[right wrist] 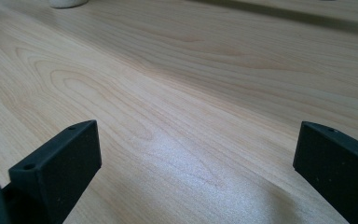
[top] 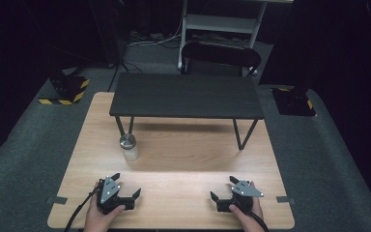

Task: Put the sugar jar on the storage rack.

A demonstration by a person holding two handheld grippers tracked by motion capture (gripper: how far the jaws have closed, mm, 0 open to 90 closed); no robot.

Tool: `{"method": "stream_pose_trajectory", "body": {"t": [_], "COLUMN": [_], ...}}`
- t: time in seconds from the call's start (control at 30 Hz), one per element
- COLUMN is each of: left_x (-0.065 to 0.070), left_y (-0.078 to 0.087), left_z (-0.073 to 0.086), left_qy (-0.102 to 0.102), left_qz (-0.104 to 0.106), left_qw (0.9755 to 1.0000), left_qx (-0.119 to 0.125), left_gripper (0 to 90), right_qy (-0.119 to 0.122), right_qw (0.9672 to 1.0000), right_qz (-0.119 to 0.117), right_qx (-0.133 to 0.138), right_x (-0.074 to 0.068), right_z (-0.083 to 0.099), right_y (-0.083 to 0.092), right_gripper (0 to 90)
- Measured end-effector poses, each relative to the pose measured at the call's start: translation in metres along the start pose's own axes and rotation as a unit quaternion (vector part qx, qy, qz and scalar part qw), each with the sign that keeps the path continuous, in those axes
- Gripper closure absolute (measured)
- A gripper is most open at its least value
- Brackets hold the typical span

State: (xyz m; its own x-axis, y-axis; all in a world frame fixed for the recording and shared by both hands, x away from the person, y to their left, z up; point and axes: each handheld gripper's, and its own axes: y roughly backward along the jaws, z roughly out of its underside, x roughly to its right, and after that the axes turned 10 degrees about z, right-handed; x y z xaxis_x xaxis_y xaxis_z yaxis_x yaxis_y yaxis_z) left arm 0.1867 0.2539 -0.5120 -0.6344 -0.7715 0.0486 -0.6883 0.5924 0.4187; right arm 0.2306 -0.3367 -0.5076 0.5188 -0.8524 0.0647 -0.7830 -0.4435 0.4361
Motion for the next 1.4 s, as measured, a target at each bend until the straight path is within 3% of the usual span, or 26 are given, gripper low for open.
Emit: {"method": "stream_pose_trajectory", "body": {"t": [0.37,0.87,1.4], "left_x": [-0.001,0.0,0.005], "left_y": [0.002,0.005,0.011], "left_z": [0.003,0.002,-0.016], "left_qy": [0.003,0.006,-0.006], "left_qz": [0.004,0.0,-0.023], "left_qw": [1.0,0.9998,0.9973], "left_qx": [0.008,0.019,0.069], "left_gripper": [0.5,0.5,0.5], "right_qy": [0.014,0.004,0.006], "right_qw": [0.9999,1.0,0.9999], "right_qz": [-0.004,-0.007,-0.008], "right_qx": [0.003,0.001,0.004], "right_x": [0.0,0.002,0.002], "right_z": [0.0,0.0,0.001], "right_y": [0.001,0.0,0.0], "right_gripper": [0.0,0.0,0.0]}}
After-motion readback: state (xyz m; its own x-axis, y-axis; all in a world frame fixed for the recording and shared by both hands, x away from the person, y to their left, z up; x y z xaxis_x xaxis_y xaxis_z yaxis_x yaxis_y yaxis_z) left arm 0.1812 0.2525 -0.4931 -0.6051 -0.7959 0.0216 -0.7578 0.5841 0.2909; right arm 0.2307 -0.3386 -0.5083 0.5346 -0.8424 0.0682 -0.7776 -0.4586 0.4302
